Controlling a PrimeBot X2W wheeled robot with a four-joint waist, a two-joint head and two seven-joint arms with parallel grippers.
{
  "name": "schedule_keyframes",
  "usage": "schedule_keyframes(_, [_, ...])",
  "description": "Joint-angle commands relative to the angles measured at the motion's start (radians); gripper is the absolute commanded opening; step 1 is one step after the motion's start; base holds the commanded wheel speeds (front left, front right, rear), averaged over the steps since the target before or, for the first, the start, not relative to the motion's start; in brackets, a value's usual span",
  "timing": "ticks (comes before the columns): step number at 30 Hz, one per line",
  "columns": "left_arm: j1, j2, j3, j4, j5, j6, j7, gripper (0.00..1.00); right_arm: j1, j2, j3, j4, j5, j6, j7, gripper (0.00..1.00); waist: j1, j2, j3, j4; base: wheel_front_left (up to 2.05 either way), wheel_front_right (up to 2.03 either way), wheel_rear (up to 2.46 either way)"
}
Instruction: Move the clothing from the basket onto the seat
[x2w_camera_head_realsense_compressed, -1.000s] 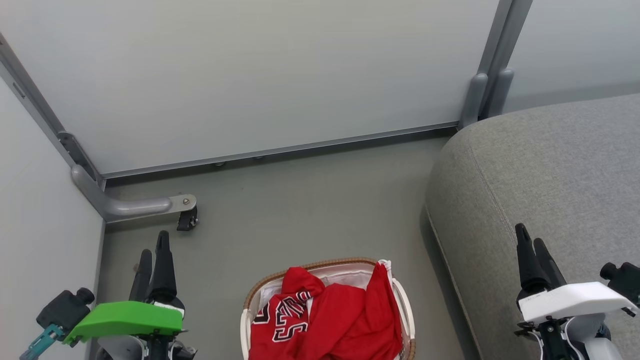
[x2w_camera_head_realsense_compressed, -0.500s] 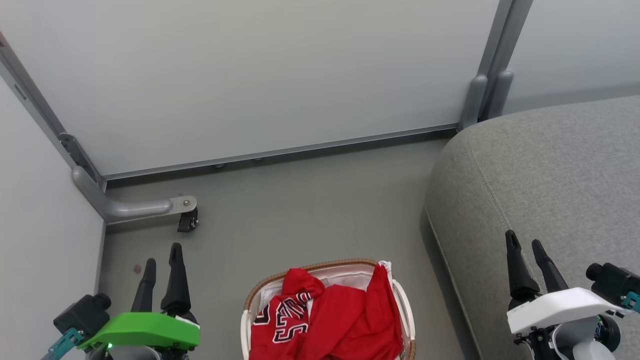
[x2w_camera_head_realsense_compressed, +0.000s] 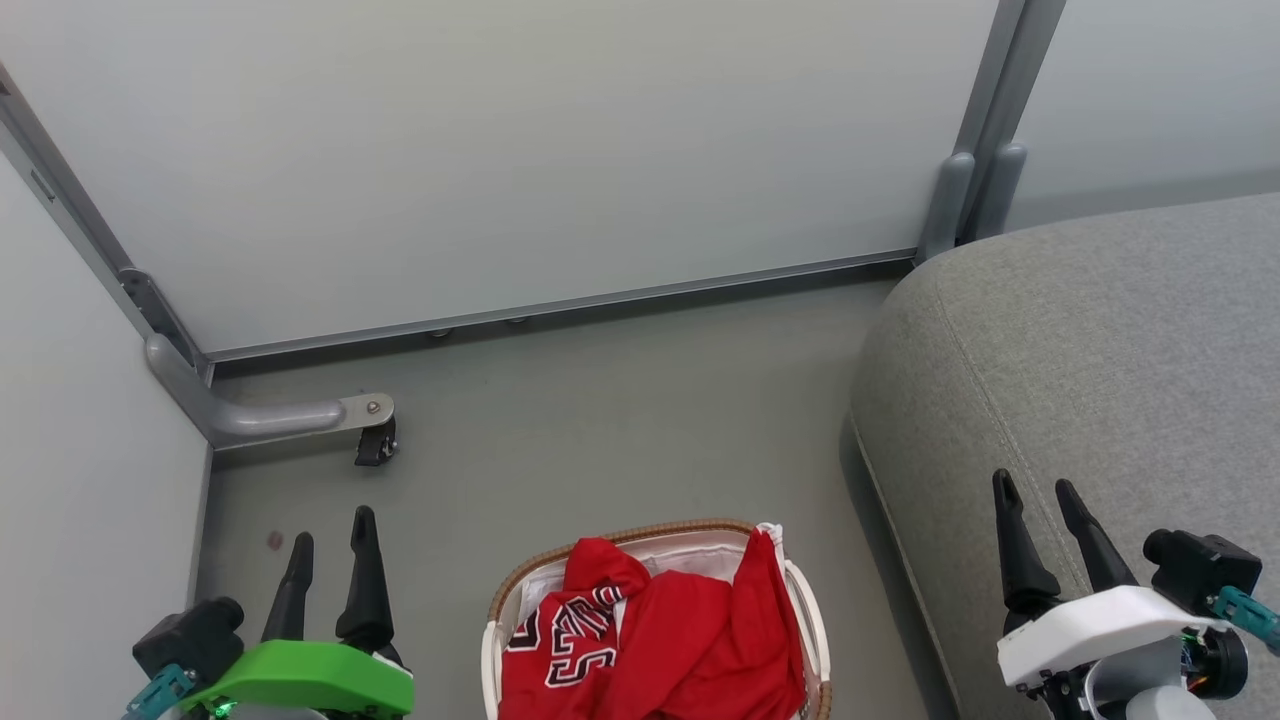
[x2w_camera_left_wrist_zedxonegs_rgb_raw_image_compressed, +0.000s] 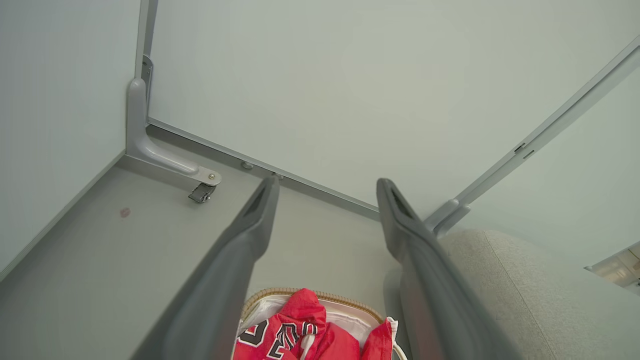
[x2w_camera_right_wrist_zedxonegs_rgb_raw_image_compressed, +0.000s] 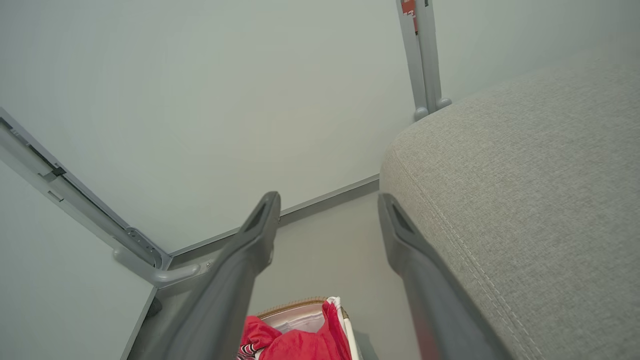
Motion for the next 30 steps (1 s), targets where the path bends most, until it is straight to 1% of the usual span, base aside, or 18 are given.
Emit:
schedule_keyframes(1, [0.007, 0.008, 0.002, -0.003, 0.024, 0.003, -0.010, 1.00, 0.008, -0.007, 0.002, -0.006, -0.030, 0.000, -0.011, 1.00, 0.0000, 0.0000, 0.000, 0.000, 0.00, 0.00, 0.00])
schedule_keyframes(30, [0.016, 0.010, -0.025, 0.056, 0.218, 0.004, -0.075, 1.00, 0.024, -0.010, 0.022, 0.007, -0.302, 0.000, -0.076, 1.00, 0.0000, 0.0000, 0.001, 0.003, 0.00, 0.00, 0.00])
